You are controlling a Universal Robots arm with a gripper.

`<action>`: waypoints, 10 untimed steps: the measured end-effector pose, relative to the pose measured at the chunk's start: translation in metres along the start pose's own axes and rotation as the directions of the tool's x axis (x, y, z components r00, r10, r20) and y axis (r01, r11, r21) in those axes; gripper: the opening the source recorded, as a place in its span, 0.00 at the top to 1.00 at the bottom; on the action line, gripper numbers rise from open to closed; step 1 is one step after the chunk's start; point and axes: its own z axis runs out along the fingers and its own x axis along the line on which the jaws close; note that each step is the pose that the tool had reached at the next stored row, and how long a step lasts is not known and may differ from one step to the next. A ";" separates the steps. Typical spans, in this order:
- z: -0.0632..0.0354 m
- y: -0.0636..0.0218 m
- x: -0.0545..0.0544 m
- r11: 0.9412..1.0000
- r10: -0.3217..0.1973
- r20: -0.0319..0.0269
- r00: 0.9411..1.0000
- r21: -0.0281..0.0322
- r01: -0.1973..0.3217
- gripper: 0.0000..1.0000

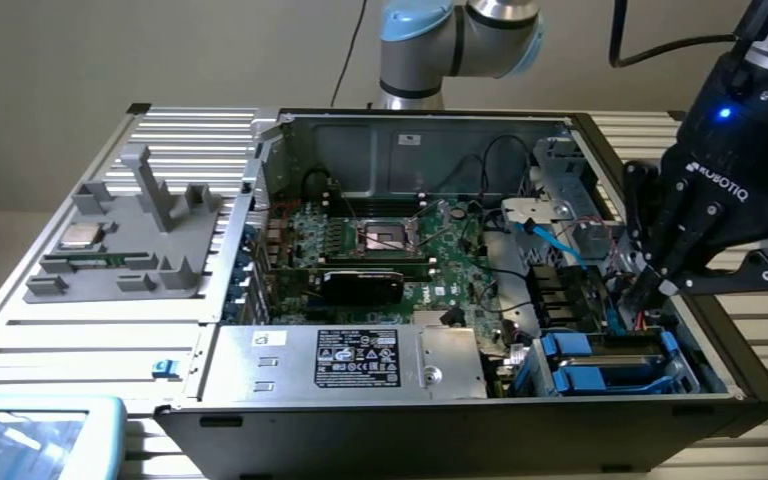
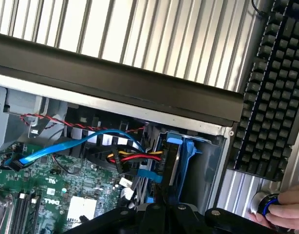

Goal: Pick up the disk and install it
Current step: 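Insert the second disk wire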

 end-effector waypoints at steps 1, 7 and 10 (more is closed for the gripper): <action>0.0001 0.0000 0.000 1.000 -0.018 0.001 1.000 -0.002 0.018 0.89; 0.0013 0.0001 0.000 0.992 -0.128 -0.015 0.992 -0.018 0.127 0.89; 0.0018 0.0002 0.000 0.983 -0.182 -0.028 0.983 -0.030 0.181 0.89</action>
